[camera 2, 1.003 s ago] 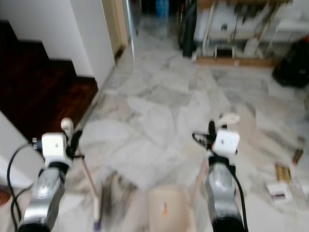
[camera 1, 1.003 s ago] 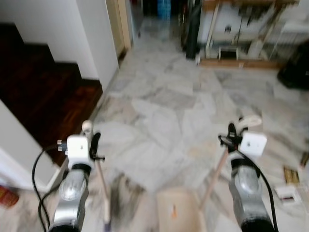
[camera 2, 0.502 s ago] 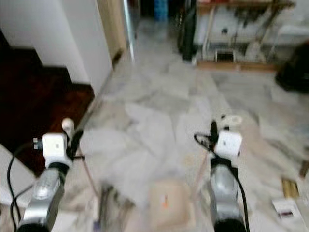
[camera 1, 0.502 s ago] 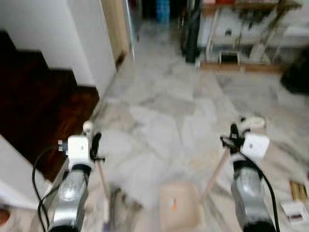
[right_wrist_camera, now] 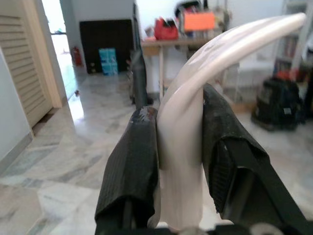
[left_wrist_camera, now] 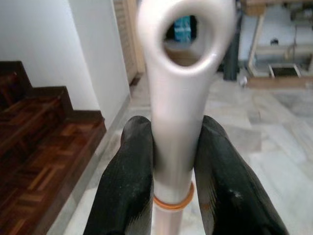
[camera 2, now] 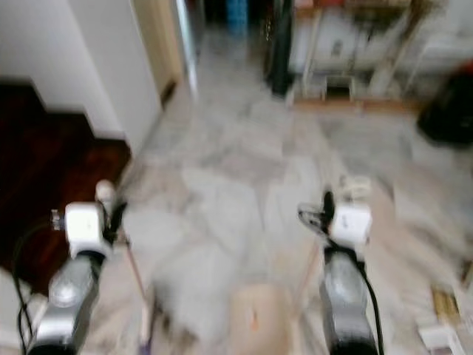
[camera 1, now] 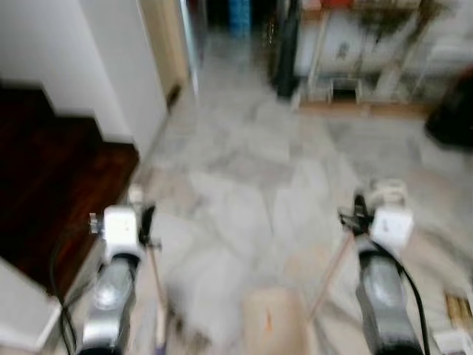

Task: Sweep floor

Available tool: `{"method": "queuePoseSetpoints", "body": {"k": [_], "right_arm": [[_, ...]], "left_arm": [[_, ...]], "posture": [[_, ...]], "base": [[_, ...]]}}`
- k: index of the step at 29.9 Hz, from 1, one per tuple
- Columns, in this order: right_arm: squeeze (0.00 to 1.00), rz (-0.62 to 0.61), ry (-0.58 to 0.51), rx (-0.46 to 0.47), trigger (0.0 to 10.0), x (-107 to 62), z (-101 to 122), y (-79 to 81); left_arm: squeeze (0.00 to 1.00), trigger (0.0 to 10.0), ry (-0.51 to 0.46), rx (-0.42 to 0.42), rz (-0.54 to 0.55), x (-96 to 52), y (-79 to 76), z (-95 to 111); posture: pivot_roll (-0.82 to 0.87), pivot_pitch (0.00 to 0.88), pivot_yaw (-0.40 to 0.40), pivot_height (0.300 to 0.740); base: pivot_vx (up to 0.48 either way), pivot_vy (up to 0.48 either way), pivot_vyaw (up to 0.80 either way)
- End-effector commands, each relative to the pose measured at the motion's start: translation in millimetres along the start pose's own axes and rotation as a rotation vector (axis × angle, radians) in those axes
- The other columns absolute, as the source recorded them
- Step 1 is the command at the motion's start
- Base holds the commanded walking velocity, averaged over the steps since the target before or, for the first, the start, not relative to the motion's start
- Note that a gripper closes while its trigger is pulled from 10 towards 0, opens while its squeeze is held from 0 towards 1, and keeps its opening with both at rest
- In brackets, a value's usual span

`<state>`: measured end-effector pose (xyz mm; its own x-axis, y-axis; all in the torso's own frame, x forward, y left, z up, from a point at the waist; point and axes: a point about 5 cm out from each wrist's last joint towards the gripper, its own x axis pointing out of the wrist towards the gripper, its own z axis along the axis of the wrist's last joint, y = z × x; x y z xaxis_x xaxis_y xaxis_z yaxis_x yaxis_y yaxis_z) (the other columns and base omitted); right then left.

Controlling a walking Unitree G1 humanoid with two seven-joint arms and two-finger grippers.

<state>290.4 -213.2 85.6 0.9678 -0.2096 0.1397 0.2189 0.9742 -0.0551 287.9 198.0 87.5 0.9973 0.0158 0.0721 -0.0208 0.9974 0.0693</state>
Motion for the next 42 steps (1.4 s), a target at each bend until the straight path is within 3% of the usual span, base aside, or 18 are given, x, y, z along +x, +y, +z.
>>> {"method": "queuePoseSetpoints", "body": {"k": [1, 7, 10, 13, 17, 24, 35, 42], "right_arm": [[0.00, 0.022, -0.067, 0.006, 10.0, 6.9, 14, 7.7], [0.00, 0.005, -0.072, -0.015, 10.0, 2.5, 18, 1.5], [0.00, -0.033, -0.041, -0.027, 10.0, -24.6, 9, -10.8], [0.00, -0.050, -0.030, -0.039, 10.0, -32.8, 7, -16.7], [0.00, -0.078, -0.047, -0.037, 10.0, -31.1, 13, -22.1], [0.00, -0.049, -0.038, -0.033, 10.0, -22.1, 15, -15.0], [0.00, -0.059, -0.033, -0.033, 10.0, -16.4, 18, -18.9], [0.00, -0.068, -0.020, -0.026, 10.0, -14.5, 16, -20.3]], "left_arm": [[0.00, 10.0, -0.045, 0.022, 0.013, 1.7, 7.5, 8], [0.00, 10.0, -0.059, 0.034, 0.011, -3.6, 5.6, 11], [0.00, 10.0, -0.068, 0.035, 0.020, -15.3, 6.4, 14], [0.00, 10.0, -0.064, 0.038, 0.013, -20.6, 5.1, 14], [0.00, 10.0, -0.067, 0.041, 0.016, -21.6, 5.8, 16], [0.00, 10.0, -0.077, 0.036, 0.019, -16.2, 1.2, 20], [0.00, 10.0, -0.057, 0.032, 0.027, -12.3, 3.0, 16], [0.00, 10.0, -0.061, 0.027, 0.018, -8.9, 0.8, 17]], "posture": [[-0.01, 0.000, 0.017, 0.740], [0.00, 0.000, 0.005, 0.740], [-0.01, 0.000, 0.014, 0.740], [-0.02, 0.000, 0.018, 0.740], [-0.03, 0.000, 0.019, 0.740], [-0.01, 0.000, 0.004, 0.740], [-0.02, 0.000, 0.002, 0.740], [-0.02, 0.000, 0.003, 0.740]], "base": [[0.382, 0.000, 0.00], [0.382, 0.000, 0.00], [0.380, 0.000, 0.00], [0.381, 0.000, 0.00], [0.379, 0.000, 0.00], [0.380, 0.000, 0.00], [0.371, 0.000, 0.00], [0.036, 0.000, 0.00]]}}
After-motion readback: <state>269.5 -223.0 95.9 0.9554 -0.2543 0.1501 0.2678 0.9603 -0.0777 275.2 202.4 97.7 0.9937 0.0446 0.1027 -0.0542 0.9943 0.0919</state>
